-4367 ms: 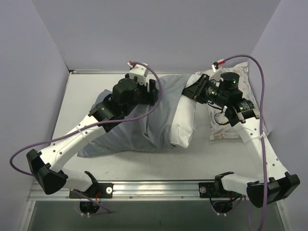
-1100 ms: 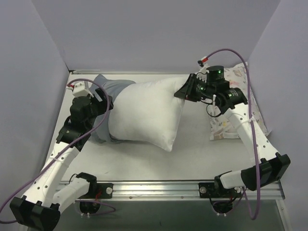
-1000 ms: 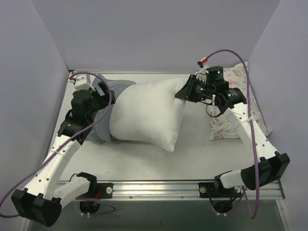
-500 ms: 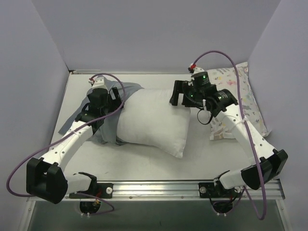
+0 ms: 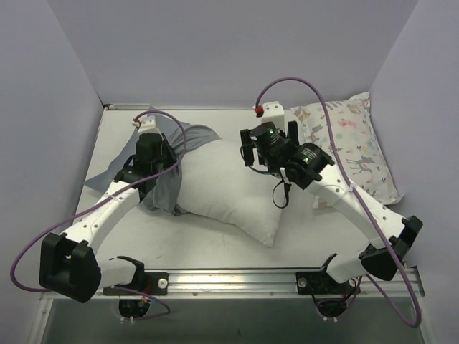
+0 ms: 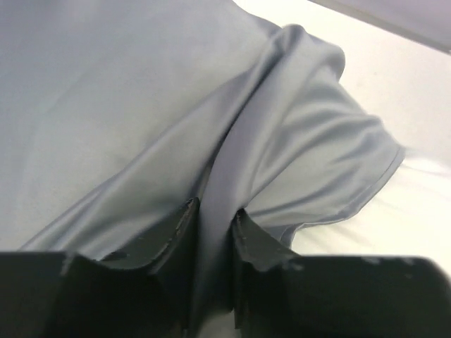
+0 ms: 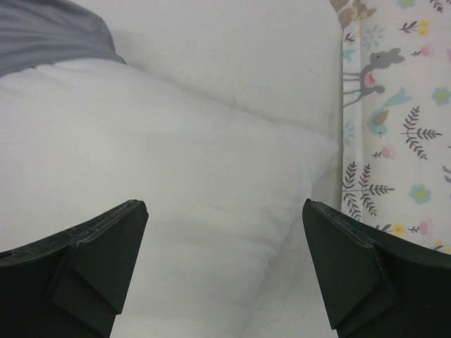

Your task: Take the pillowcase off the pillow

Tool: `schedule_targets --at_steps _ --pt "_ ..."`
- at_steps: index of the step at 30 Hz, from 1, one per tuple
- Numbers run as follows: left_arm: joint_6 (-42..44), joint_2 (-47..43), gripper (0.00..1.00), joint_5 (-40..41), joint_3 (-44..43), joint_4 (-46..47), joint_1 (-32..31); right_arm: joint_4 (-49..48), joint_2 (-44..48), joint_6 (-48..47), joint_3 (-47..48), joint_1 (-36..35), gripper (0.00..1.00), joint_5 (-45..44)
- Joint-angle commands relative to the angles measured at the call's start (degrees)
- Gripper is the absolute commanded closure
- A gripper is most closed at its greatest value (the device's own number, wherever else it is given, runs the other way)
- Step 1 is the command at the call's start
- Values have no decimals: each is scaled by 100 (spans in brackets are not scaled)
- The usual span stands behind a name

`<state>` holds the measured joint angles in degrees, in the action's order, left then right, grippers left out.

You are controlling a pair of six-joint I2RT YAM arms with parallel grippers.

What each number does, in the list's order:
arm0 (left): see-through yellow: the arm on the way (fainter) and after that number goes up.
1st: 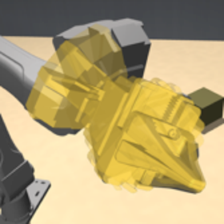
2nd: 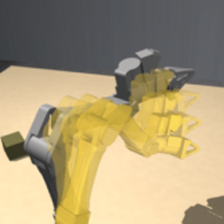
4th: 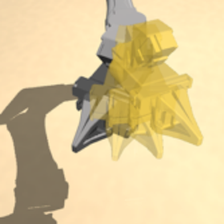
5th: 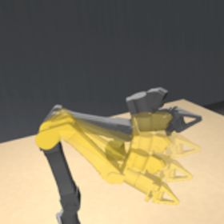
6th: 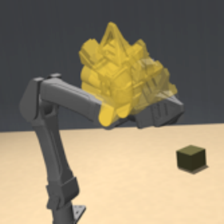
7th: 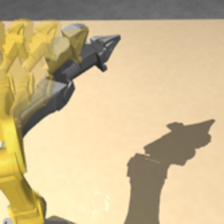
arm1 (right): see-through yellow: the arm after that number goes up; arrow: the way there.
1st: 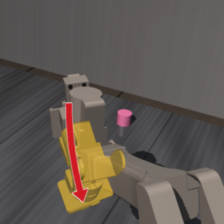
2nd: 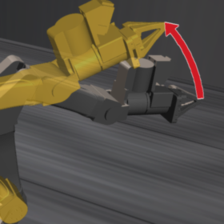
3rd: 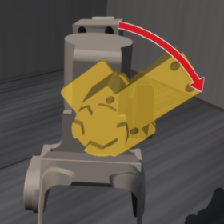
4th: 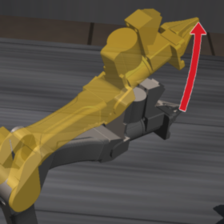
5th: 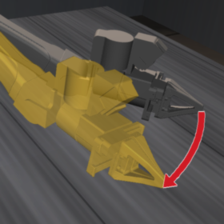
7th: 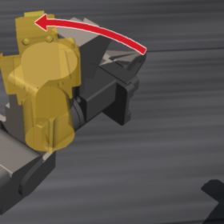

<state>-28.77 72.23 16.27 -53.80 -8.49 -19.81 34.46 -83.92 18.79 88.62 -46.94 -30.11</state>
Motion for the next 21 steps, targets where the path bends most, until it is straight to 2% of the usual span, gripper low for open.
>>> schedule_targets --at_steps 1,2,3,6,8,13,21 --pt "-84 28 74 -124 10 76 -23 -132 596 -305 42 -140 0 -699" --pt "-111 54 79 -133 -16 50 -23 -176 605 -401 15 -158 0 -550" --pt "-128 98 86 -133 -51 23 -23 -281 587 -794 -115 -175 0 156" --pt "-163 125 96 -63 -165 -91 -23 -720 351 -1575 -440 -552 0 961" --pt "-164 134 98 7 -262 -187 -23 -1168 -35 -2008 -591 -964 0 972" --pt "-164 81 100 -19 -377 -276 -14 -1915 -1062 -2730 -618 -1388 0 1209" --pt "-76 81 100 -185 -473 -346 12 -2180 -1908 -2643 -776 -1467 0 1262"
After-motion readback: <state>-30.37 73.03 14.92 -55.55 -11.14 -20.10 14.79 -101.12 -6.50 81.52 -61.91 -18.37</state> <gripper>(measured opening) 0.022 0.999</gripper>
